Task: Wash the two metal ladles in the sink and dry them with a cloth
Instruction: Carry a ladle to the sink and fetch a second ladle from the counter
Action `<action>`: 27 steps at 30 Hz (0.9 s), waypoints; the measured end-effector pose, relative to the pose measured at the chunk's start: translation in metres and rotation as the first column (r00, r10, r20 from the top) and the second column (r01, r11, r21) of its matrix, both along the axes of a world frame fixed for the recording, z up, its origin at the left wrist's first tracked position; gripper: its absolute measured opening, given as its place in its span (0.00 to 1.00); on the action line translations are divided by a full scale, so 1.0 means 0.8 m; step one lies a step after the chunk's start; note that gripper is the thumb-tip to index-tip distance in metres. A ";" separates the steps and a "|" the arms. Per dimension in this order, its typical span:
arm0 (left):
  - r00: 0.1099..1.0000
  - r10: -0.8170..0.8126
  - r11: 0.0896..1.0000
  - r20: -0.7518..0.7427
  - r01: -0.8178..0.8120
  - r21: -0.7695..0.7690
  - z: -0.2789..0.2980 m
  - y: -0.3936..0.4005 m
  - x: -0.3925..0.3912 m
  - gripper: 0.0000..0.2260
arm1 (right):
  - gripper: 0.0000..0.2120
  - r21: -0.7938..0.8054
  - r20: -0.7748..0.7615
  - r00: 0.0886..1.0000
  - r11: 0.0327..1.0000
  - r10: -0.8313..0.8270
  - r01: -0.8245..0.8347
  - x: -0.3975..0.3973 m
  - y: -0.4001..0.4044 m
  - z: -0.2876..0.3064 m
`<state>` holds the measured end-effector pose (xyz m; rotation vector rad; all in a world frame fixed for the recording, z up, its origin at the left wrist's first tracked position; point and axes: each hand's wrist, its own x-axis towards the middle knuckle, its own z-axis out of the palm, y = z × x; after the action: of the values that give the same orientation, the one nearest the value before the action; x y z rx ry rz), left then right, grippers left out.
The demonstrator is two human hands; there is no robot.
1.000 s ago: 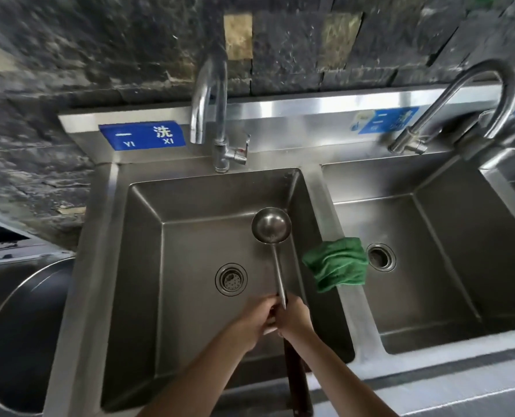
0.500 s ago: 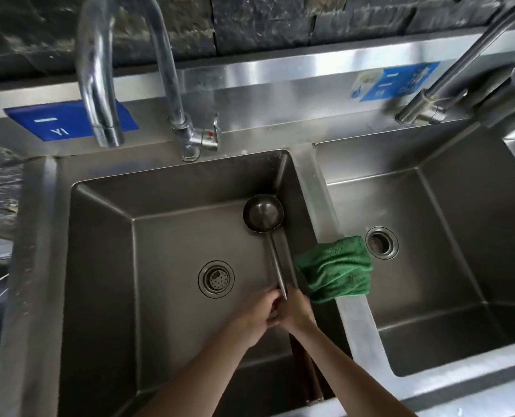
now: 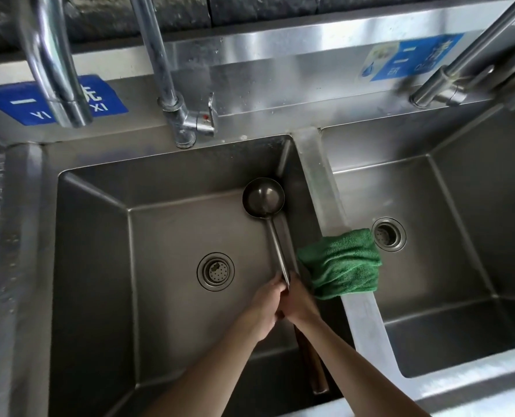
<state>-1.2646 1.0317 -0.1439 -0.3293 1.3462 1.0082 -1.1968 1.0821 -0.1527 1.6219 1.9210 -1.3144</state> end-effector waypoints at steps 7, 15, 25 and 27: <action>0.984 -0.154 0.987 -0.084 0.158 0.037 0.042 -0.008 -0.011 0.19 | 0.24 0.165 0.067 0.985 0.972 0.160 -0.169 -0.005 0.004 0.028; 0.752 -0.265 0.955 -0.604 0.293 -0.054 0.080 -0.072 -0.064 0.24 | 0.32 0.260 -0.016 0.891 0.862 0.454 -0.435 -0.020 -0.007 0.075; 0.031 -0.674 0.663 -0.738 0.467 -0.585 0.123 -0.217 -0.107 0.40 | 0.45 0.467 0.111 0.564 0.457 0.819 -0.757 -0.047 -0.054 0.117; -0.001 -0.675 0.665 -0.738 0.435 -0.608 0.136 -0.235 -0.105 0.40 | 0.45 0.496 0.115 0.520 0.405 0.846 -0.768 -0.053 -0.064 0.126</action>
<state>-1.3485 0.8438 -0.0352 0.8813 2.4281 0.2038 -1.2391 1.0311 -0.0515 0.4319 2.7497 -0.5263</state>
